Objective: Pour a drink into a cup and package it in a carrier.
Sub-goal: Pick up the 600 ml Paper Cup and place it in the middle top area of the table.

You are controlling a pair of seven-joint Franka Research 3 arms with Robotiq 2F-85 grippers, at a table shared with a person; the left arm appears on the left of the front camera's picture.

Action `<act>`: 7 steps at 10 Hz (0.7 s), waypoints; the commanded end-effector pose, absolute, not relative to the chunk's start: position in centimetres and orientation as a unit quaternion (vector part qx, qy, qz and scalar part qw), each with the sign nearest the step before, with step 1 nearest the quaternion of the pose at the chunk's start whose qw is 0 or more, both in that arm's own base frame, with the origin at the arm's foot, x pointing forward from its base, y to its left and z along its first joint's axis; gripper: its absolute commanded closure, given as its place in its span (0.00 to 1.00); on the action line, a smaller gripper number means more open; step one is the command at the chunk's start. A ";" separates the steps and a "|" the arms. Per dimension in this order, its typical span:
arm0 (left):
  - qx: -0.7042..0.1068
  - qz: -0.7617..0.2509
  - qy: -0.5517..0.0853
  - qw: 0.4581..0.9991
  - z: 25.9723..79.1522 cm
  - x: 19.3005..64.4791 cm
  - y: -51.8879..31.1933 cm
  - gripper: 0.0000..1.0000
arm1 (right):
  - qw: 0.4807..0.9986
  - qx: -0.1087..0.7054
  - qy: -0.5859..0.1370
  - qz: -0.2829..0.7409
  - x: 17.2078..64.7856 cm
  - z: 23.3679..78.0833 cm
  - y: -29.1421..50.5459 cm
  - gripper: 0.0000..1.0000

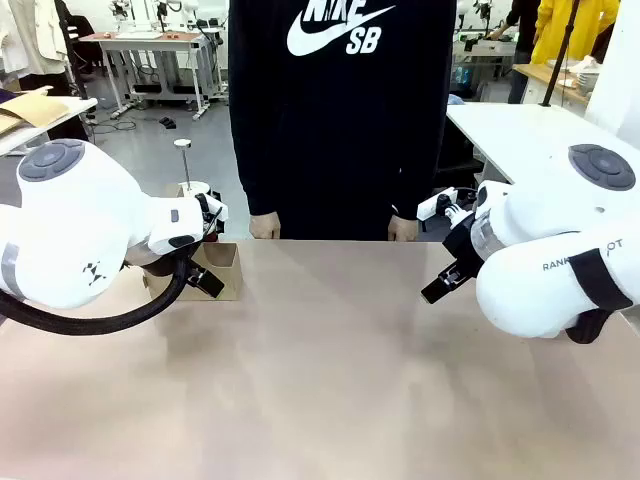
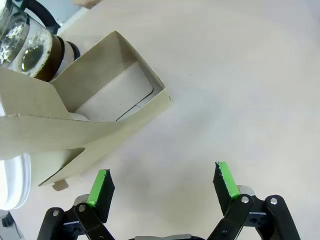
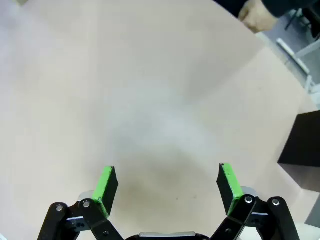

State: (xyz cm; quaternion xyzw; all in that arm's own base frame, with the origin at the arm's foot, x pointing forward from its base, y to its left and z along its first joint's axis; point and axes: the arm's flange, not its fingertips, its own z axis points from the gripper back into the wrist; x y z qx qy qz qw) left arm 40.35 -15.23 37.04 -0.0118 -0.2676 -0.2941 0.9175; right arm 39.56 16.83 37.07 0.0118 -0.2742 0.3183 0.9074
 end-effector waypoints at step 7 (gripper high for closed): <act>-0.012 -0.294 -0.268 0.917 37.0 40.3 -15.2 0.00 | 0.907 0.012 -0.274 0.318 39.6 37.1 16.8 0.00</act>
